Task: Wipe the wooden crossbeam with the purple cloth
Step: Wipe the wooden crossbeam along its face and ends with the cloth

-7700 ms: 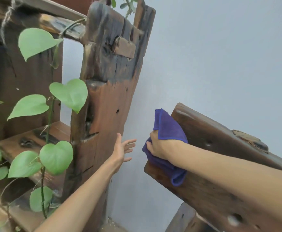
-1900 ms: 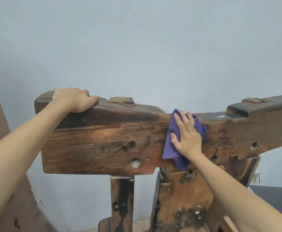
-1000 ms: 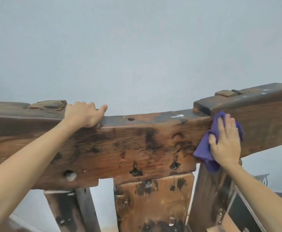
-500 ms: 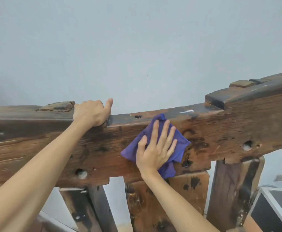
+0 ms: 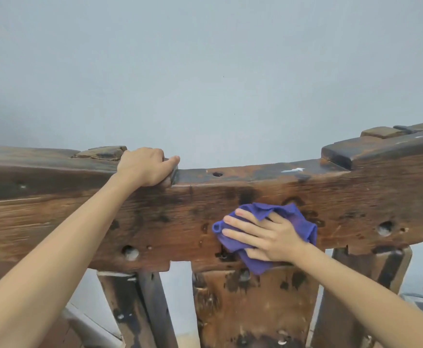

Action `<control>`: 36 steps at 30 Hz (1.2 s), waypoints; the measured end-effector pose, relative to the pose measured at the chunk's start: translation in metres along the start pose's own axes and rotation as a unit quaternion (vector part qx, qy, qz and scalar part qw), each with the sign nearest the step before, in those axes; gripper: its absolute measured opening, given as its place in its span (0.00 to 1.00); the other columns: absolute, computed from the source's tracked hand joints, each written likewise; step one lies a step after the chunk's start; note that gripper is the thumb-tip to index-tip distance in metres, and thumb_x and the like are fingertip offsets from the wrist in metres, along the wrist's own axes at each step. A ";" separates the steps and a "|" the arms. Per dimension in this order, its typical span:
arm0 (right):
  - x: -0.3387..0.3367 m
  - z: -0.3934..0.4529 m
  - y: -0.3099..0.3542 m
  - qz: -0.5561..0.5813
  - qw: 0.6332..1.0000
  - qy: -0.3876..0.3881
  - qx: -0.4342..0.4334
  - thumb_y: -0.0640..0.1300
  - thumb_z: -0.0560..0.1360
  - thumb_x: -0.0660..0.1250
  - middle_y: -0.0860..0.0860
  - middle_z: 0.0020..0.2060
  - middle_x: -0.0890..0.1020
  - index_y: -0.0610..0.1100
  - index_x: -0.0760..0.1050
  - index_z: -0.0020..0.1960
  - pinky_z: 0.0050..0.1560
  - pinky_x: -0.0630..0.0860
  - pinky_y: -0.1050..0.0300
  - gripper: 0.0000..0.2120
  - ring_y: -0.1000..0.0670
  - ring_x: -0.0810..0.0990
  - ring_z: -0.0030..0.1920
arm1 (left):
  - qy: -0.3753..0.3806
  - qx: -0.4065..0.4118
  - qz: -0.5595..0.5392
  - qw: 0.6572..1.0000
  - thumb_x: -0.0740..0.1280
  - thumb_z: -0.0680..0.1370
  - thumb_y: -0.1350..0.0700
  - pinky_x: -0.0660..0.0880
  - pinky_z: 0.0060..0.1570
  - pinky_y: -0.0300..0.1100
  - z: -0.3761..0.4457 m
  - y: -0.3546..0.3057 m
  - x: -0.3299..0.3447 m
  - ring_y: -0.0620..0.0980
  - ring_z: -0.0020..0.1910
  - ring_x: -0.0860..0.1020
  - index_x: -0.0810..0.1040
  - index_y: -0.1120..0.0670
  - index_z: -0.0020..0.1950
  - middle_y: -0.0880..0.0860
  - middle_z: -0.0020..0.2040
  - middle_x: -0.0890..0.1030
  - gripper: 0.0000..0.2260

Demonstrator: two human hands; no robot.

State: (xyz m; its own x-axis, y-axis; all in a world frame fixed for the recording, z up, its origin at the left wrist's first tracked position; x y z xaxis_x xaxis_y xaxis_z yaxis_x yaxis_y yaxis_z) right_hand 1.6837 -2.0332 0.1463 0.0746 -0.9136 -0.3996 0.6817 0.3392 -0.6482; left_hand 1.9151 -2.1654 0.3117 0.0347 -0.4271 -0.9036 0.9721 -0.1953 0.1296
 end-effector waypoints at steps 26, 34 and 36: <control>0.001 0.152 0.054 0.176 0.935 -0.041 0.306 0.53 0.78 0.63 0.54 0.82 0.59 0.53 0.62 0.81 0.69 0.67 0.52 0.32 0.54 0.55 0.82 | 0.005 -0.107 -0.083 0.991 0.32 0.79 0.35 0.64 0.51 0.54 -0.001 0.008 0.000 0.62 0.59 0.79 0.80 0.58 0.59 0.63 0.58 0.82 0.43; -0.024 0.135 -0.020 0.112 0.947 -0.073 0.293 0.53 0.76 0.65 0.47 0.68 0.80 0.42 0.76 0.71 0.78 0.62 0.45 0.27 0.46 0.71 0.75 | -0.006 -0.136 -0.107 0.985 0.29 0.77 0.34 0.66 0.58 0.57 0.006 0.015 0.003 0.62 0.59 0.78 0.79 0.55 0.60 0.62 0.58 0.82 0.44; -0.036 0.121 -0.034 0.098 0.955 -0.126 0.249 0.45 0.74 0.67 0.48 0.54 0.85 0.43 0.81 0.62 0.68 0.73 0.43 0.17 0.43 0.81 0.64 | -0.013 -0.132 -0.092 0.987 0.29 0.77 0.34 0.66 0.56 0.57 0.003 0.013 0.001 0.62 0.57 0.79 0.79 0.56 0.55 0.63 0.56 0.82 0.43</control>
State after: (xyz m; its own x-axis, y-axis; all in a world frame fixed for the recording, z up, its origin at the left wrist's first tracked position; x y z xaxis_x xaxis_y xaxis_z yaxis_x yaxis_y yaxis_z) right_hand 1.7461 -2.0387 0.2616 0.3668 -0.8897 -0.2719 0.8937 0.4181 -0.1626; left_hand 1.9267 -2.1715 0.3138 -0.1512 -0.4293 -0.8904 0.9880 -0.0369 -0.1500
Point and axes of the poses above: each hand's wrist, its own z-axis towards the middle knuckle, its own x-axis out of the palm, y = z × x, the point moved 9 cm from there along z, towards the middle knuckle
